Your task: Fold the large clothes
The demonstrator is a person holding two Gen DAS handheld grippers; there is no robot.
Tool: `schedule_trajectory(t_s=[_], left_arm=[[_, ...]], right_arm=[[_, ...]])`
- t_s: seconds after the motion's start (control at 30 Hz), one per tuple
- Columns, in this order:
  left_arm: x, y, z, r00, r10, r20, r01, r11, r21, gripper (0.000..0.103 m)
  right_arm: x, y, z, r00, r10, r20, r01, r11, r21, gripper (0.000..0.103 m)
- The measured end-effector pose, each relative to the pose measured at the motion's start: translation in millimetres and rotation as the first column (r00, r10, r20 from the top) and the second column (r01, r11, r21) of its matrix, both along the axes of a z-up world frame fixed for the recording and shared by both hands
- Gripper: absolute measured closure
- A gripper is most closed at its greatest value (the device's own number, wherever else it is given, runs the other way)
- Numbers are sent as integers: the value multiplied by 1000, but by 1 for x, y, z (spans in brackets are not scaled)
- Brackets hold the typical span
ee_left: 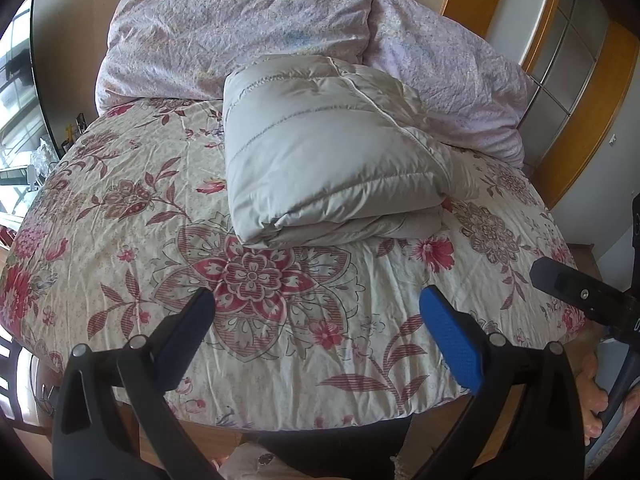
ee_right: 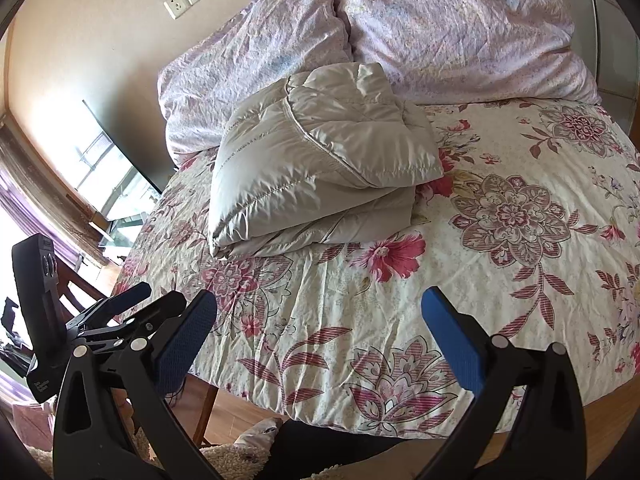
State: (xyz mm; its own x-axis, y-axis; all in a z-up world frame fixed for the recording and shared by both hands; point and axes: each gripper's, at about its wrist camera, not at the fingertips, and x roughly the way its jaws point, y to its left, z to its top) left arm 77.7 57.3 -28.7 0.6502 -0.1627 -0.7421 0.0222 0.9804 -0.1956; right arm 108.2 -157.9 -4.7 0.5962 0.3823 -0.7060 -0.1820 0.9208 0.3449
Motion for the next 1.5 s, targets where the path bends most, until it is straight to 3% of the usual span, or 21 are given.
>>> schedule_trajectory(t_s=[1.5], left_arm=[[8, 2, -10, 1000, 13, -20, -13, 1000, -8, 2]], right_arm=[[2, -3, -1, 1000, -3, 13, 4, 1000, -23, 1]])
